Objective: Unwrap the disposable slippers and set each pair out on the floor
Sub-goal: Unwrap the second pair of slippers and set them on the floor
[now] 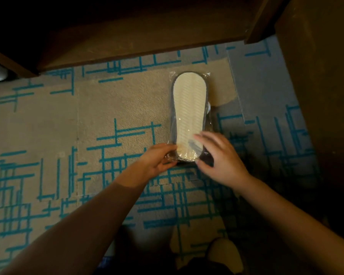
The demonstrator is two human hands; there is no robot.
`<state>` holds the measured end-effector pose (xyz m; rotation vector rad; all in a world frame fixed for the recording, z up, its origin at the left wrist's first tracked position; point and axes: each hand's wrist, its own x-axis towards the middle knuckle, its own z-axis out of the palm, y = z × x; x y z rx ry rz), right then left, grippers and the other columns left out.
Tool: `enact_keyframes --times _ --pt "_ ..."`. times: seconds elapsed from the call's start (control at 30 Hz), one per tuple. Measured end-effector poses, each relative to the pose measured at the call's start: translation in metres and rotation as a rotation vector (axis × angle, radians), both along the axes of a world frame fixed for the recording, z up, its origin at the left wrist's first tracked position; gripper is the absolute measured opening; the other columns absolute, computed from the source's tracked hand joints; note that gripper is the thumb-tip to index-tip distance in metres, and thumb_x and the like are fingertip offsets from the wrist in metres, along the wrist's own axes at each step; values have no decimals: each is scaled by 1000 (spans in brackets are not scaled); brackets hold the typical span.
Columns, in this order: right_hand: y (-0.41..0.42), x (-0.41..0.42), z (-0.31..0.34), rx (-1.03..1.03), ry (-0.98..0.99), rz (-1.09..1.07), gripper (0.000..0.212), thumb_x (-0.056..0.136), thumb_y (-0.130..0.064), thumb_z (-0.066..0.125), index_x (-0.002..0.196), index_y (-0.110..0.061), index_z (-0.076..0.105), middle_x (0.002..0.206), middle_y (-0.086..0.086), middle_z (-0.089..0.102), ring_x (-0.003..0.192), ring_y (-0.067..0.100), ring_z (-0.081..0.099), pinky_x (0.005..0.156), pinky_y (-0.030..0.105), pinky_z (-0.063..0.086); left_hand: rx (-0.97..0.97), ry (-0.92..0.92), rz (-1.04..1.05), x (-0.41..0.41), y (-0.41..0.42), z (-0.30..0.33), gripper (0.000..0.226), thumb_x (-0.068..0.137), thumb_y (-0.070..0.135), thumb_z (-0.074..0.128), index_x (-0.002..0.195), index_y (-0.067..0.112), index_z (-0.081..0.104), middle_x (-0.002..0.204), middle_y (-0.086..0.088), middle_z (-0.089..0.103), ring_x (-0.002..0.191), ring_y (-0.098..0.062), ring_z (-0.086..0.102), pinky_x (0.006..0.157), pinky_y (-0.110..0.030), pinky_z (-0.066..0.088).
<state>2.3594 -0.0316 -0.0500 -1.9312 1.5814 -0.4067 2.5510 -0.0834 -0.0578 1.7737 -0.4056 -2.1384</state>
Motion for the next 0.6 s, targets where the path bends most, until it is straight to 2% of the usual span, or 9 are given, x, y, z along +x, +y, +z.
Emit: enact_keyframes --times 0.1,0.17,0.27,0.37,0.5,0.6 --pt "-4 -3 7 -79 5 -187 57 77 -25 69 131 -17 51 131 8 48 123 22 40 96 30 35 -9 55 24 2 3 0 10 86 11 58 95 7 60 92 -9 65 83 -19 64 62 -22 59" --pt "-9 -4 8 30 18 -237 53 78 -25 70 127 -19 53 125 6 48 117 21 43 90 26 37 4 103 46 0 6 1 9 86 8 56 94 6 60 91 -11 66 81 -18 66 63 -23 60" --pt "-15 -4 8 285 -70 -291 44 80 -26 68 122 -23 55 122 4 48 105 17 50 83 25 40 -12 116 57 -1 11 -1 9 87 6 54 92 3 61 85 -12 66 66 -13 70 57 -19 58" --pt "-18 -5 10 357 -53 -300 40 81 -25 67 119 -23 56 115 3 53 96 16 54 80 26 43 -43 88 90 -1 16 -6 8 87 6 55 92 3 61 85 -12 66 68 -12 68 57 -18 57" --pt "-17 -7 8 371 -41 -350 28 81 -18 67 108 -19 60 91 -5 59 78 9 54 58 20 39 -37 133 91 -2 18 -7 9 88 7 54 89 6 62 85 -10 67 67 -11 69 58 -18 57" --pt "-14 -12 7 382 -71 -380 18 80 -13 68 96 -20 65 75 -13 58 69 -2 53 55 12 35 34 131 -42 -2 15 -5 7 86 14 58 92 10 61 88 -9 68 69 -15 70 58 -27 58"
